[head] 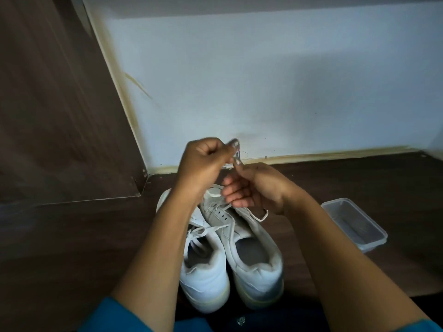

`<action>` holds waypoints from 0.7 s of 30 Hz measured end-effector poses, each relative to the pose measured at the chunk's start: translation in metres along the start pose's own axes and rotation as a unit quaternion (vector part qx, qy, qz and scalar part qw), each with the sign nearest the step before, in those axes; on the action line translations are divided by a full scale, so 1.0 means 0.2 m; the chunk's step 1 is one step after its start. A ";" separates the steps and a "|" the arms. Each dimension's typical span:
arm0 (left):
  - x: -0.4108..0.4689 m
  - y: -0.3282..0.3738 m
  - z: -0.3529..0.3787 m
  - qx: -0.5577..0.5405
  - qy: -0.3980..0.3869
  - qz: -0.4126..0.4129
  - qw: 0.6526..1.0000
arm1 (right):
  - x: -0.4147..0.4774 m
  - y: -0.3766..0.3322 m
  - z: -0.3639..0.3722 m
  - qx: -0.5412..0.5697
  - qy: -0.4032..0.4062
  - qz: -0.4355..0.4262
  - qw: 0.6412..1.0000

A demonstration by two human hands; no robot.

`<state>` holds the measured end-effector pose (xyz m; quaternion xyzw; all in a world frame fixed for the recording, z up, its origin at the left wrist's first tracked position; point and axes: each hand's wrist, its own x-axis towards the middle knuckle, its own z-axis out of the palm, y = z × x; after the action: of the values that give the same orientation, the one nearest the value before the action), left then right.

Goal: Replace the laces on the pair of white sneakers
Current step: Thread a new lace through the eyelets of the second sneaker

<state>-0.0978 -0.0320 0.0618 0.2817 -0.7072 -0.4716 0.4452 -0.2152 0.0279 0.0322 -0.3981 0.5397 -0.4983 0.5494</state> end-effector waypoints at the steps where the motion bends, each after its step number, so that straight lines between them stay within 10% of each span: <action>1: 0.00 -0.03 0.01 0.031 -0.005 -0.002 1.000 | 0.00 0.00 0.00 0.029 -0.034 0.017 0.999; 6: 0.02 -0.13 -0.01 0.121 0.040 -0.015 0.992 | -0.03 0.00 -0.01 0.094 -0.155 0.012 0.983; 12: 0.03 -0.13 -0.13 0.334 0.118 0.024 0.935 | 0.01 0.00 -0.03 -0.073 -0.003 -0.055 0.996; 17: -0.01 -0.12 -0.08 0.176 -0.241 -0.007 0.954 | 0.04 0.03 0.01 -0.115 0.078 -0.063 0.988; 21: -0.01 -0.16 -0.05 0.172 -0.273 -0.023 0.946 | 0.04 0.04 0.02 -0.057 0.079 -0.007 0.995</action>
<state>-0.0897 -0.0475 0.0336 0.2304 -0.8652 -0.4119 0.1692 -0.2119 0.0204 0.0225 -0.3919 0.6062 -0.5008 0.4776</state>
